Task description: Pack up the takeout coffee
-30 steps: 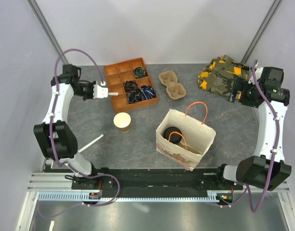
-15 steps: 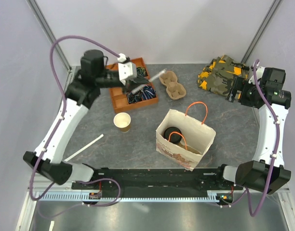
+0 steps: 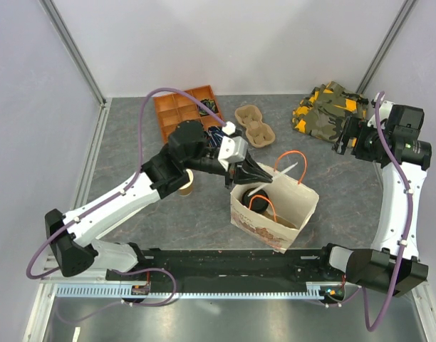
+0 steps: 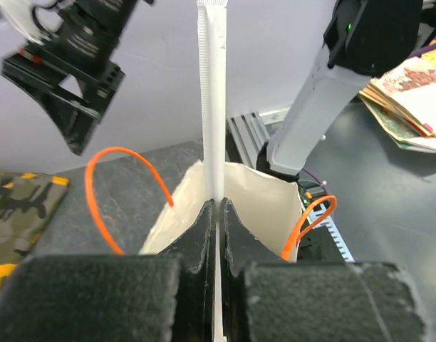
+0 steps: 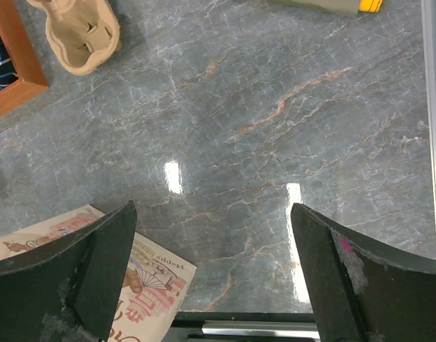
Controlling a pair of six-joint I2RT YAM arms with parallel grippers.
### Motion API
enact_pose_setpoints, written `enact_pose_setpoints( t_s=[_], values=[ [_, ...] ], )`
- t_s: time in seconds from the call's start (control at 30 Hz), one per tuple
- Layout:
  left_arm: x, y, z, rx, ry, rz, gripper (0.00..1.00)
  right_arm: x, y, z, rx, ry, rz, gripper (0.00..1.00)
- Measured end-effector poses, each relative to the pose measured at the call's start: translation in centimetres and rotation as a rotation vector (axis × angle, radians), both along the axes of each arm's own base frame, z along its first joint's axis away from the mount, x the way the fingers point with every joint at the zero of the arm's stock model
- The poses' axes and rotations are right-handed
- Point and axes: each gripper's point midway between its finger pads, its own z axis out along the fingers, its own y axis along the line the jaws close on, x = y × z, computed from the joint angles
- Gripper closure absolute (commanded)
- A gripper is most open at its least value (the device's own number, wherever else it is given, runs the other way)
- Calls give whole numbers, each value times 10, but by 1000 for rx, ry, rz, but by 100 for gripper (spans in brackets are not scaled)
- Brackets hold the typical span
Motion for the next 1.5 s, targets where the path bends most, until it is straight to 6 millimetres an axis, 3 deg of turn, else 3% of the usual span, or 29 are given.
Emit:
enact_pose_setpoints(
  t_s=[0.13,0.2,0.33,0.6,0.63,0.7,0.8,0.9,1.03,1.1,1.2,1.33,1.37,1.5],
  values=[
    [-4,-8,-27,40,29,-13,83,-1,1,1,1,-2,2,2],
    [-3,-9,-36,60,37,-3,67,-1,1,1,1,-2,2,2],
    [-1,-8,-41,72,19,4,41,-2,1,2,1,-5,4,2],
    [6,3,-45,109,16,70,15,-4,3,5,2,-16,8,2],
    [9,6,-42,107,15,88,6,-5,4,5,4,-18,10,2],
    [18,13,-33,102,15,126,2,-4,5,6,8,-21,15,2],
    [39,24,-11,95,15,218,0,-4,6,6,12,-21,20,2],
    [65,43,24,84,22,348,0,2,7,9,19,-27,35,2],
    [111,81,73,71,45,529,0,21,6,16,28,-42,72,2],
    [139,107,79,98,86,625,0,33,8,18,45,-57,108,2],
    [179,146,61,182,195,759,0,50,11,18,75,-70,157,2],
    [221,200,-4,347,428,961,0,68,13,12,101,-67,206,2],
    [224,213,-26,400,499,1003,0,72,12,7,103,-59,215,2],
    [222,251,-75,528,656,1112,0,80,14,-10,100,-20,241,2]
  ],
)
